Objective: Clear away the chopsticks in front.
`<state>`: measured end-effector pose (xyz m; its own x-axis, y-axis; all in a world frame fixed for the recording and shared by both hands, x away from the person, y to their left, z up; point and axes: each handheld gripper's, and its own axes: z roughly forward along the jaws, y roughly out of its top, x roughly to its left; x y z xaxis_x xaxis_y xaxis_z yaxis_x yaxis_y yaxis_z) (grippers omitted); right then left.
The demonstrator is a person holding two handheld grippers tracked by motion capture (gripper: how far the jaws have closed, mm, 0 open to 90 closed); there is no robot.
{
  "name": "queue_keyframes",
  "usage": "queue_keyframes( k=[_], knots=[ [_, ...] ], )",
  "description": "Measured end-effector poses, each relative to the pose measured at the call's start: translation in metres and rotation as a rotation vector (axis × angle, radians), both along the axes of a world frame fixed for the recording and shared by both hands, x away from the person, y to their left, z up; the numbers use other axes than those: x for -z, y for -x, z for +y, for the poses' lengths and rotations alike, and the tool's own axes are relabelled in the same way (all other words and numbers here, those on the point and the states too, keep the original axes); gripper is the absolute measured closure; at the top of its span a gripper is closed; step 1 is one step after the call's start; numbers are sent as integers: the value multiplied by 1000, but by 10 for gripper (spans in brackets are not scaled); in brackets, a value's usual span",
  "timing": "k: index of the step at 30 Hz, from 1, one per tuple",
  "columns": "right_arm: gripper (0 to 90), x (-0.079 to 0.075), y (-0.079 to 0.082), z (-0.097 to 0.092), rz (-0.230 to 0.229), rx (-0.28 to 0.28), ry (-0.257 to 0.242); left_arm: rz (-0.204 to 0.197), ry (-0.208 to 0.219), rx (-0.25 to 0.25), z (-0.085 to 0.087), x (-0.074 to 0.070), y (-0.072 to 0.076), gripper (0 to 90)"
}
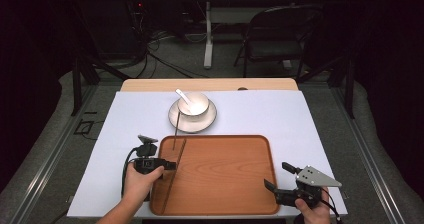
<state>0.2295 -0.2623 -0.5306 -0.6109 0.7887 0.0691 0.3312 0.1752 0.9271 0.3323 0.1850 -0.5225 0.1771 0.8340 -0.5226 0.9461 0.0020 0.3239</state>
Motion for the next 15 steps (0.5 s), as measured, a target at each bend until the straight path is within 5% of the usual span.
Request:
queue_keyframes(
  k=[8,9,15],
  knots=[
    [146,0,0,0,0,0,0,-40,33,-36,9,-13,-8,553],
    [146,0,0,0,1,0,0,-70,41,-46,11,-16,-10,530],
    [146,0,0,0,2,0,0,-120,19,-79,15,-23,-20,418]
  ],
)
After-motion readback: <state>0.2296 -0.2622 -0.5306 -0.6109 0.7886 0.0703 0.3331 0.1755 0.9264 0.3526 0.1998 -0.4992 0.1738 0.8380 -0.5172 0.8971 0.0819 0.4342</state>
